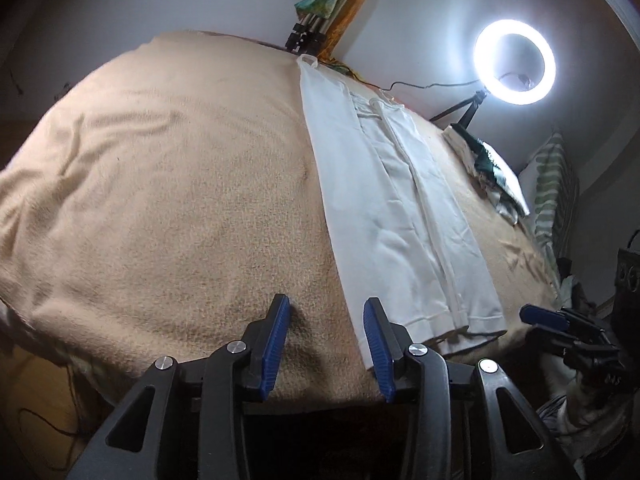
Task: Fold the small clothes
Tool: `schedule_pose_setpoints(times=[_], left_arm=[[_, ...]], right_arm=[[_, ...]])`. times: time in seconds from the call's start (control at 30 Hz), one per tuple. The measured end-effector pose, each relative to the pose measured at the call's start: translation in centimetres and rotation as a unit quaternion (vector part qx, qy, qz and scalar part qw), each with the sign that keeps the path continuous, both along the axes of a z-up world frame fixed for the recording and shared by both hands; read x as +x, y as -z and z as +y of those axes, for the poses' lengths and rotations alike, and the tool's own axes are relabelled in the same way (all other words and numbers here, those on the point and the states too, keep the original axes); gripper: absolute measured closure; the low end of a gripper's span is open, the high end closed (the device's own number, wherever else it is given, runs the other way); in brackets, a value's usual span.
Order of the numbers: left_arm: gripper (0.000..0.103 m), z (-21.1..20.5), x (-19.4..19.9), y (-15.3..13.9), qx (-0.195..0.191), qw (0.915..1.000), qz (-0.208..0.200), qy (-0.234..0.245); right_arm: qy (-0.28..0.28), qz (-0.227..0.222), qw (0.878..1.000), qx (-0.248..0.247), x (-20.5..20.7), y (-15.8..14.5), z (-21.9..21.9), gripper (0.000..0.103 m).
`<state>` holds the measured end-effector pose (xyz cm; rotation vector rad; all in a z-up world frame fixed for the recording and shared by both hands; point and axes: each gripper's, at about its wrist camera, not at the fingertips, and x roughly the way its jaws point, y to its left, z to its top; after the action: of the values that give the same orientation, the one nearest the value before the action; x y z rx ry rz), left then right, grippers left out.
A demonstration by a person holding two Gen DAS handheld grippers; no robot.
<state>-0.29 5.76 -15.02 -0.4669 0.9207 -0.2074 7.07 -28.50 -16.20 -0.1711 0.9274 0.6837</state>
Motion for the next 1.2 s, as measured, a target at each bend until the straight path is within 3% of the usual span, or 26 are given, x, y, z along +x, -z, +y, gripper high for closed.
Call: schedule_pose_setpoints(times=[0.2, 0.33, 0.47, 0.5, 0.63, 0.7, 0.9, 1.03, 1.2], left_arm=[[0.06, -1.4, 0.1, -0.3, -0.024, 0.9993, 0.007, 0.027], [0.064, -2.1, -0.2, -0.1, -0.031, 0.999, 0.014, 0.029], [0.072, -1.6, -0.1, 0.4, -0.074, 0.9966, 0.03, 0.022], [0.075, -1.7, -0.2, 0.5, -0.075, 0.9965, 0.03, 0.022], [0.091, -2.3, 0.0, 0.6, -0.063, 0.9969, 0.034, 0.032], [0.098, -2.2, 0.1, 0.7, -0.066, 0.9967, 0.037, 0.03], [0.101, -1.7, -0.6, -0.3, -0.082, 0.9958, 0.033, 0.025], [0.101, -2.2, -0.6, -0.4, -0.064, 0.9969, 0.03, 0.034], [0.101, -1.7, -0.1, -0.2, -0.089, 0.9951, 0.034, 0.026]], right_arm=[[0.101, 0.07, 0.988, 0.092, 3.4, 1.3, -5.9, 0.051], [0.099, 0.115, 0.981, 0.123, 4.2, 3.2, -6.3, 0.051], [0.086, 0.123, 0.982, 0.117, 4.6, 4.2, -4.9, 0.051], [0.081, 0.123, 0.982, 0.115, 4.6, 4.1, -4.7, 0.054], [0.072, 0.127, 0.983, 0.111, 4.6, 4.5, -4.1, 0.086], [0.071, 0.124, 0.983, 0.113, 4.7, 4.5, -4.3, 0.094], [0.083, 0.147, 0.969, 0.182, 4.5, 4.0, -6.3, 0.096], [0.08, 0.14, 0.974, 0.159, 4.5, 4.2, -6.0, 0.096], [0.084, 0.158, 0.967, 0.179, 5.1, 4.5, -6.0, 0.096]])
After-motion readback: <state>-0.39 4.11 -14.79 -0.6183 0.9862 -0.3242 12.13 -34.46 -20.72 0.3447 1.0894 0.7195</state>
